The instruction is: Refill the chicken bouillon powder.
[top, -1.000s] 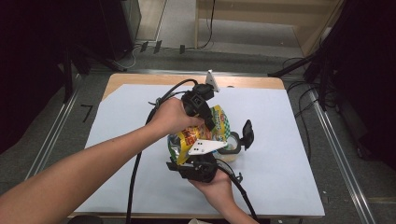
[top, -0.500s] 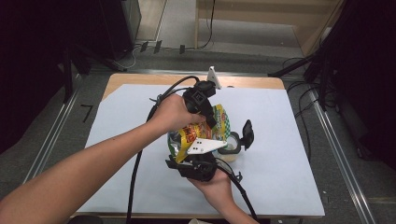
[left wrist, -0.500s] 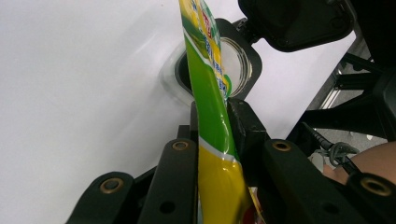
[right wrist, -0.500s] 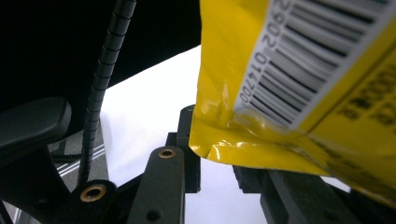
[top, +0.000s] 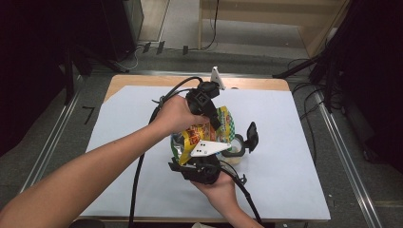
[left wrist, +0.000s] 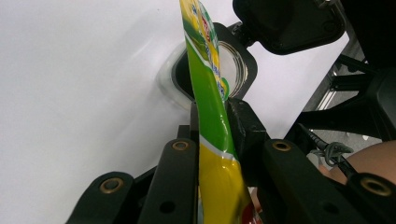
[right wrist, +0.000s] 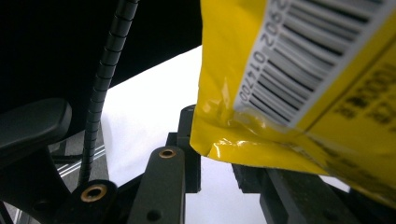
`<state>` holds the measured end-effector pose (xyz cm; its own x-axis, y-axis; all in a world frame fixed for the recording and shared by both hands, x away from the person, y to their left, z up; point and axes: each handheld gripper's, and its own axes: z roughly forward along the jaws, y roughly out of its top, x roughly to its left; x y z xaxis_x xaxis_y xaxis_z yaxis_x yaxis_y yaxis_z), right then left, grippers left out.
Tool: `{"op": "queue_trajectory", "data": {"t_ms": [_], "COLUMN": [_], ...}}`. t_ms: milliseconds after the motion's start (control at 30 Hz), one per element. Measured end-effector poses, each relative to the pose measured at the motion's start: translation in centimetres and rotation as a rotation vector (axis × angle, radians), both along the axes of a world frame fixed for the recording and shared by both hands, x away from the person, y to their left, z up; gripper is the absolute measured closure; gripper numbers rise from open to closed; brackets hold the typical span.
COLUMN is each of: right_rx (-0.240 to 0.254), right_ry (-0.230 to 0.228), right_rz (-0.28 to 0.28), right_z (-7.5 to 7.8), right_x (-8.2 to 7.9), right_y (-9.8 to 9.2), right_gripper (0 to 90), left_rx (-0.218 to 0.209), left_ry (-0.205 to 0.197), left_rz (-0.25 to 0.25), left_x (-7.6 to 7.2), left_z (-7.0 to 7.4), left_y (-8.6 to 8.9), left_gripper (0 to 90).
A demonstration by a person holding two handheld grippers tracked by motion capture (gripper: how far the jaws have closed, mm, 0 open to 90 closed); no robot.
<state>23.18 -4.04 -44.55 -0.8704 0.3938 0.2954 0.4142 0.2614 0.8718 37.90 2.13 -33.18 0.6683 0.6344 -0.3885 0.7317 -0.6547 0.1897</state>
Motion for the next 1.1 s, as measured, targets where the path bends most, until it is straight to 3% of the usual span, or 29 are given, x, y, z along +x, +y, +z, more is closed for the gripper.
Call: {"op": "queue_trajectory", "data": {"t_ms": [1100], "right_rx": [0.002], "right_ry": [0.004], "right_rz": [0.004], "right_z": [-0.05], "right_x": [-0.03], "right_y": [-0.01], "right_gripper": [76.9], "left_rx": [-0.020], "left_ry": [0.016], "left_rz": [0.014], "left_x": [0.10], "left_z": [-0.19], "left_y": [0.22], "left_gripper": [80.2]}}
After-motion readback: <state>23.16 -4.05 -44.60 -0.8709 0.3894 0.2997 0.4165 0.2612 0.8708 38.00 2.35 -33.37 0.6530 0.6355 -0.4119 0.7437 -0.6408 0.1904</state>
